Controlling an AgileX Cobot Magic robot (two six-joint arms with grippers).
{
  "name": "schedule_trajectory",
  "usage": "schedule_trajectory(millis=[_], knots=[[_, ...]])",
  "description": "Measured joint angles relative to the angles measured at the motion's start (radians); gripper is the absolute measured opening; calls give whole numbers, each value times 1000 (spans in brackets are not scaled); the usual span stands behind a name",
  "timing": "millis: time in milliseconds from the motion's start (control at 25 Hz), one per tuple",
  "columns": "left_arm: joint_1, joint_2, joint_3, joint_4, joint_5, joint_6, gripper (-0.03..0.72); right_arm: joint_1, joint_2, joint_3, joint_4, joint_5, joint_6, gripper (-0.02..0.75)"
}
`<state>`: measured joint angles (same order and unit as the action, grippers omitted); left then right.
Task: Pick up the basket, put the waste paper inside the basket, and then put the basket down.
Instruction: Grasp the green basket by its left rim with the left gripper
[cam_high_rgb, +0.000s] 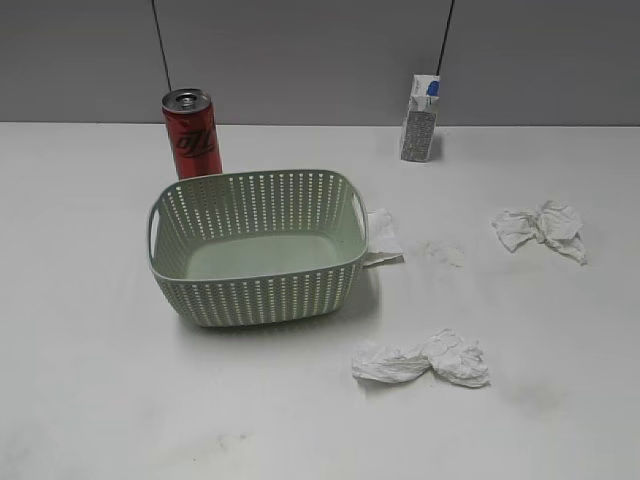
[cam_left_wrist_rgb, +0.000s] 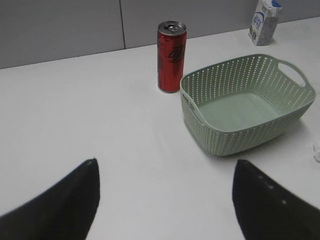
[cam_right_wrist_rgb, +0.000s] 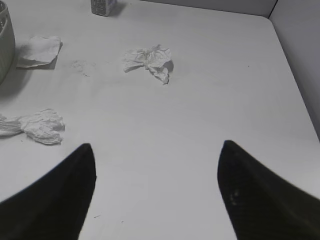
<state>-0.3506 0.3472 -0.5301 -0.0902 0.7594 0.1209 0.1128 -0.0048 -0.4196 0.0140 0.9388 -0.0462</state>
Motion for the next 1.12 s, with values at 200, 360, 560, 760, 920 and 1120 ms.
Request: schedule_trajectory(millis=[200,360,560,760,920,1120], knots=[[0,261,-34,-32,-48,4,605,0,0,0,0,0,0,572],[0,467,-108,-50,-53,10,591,1,0,0,0,0,0,572],[0,710,-217,-140,-60,93,591,1,0,0,0,0,0,573],[0,947,-354,-241,-28,135,591,1,0,0,0,0,0,573],[1,1114,-474,-271,12,137,591,1,0,0,0,0,0,573],[30,1296,-560,-329,15,139,590,1,0,0,0,0,0,572]])
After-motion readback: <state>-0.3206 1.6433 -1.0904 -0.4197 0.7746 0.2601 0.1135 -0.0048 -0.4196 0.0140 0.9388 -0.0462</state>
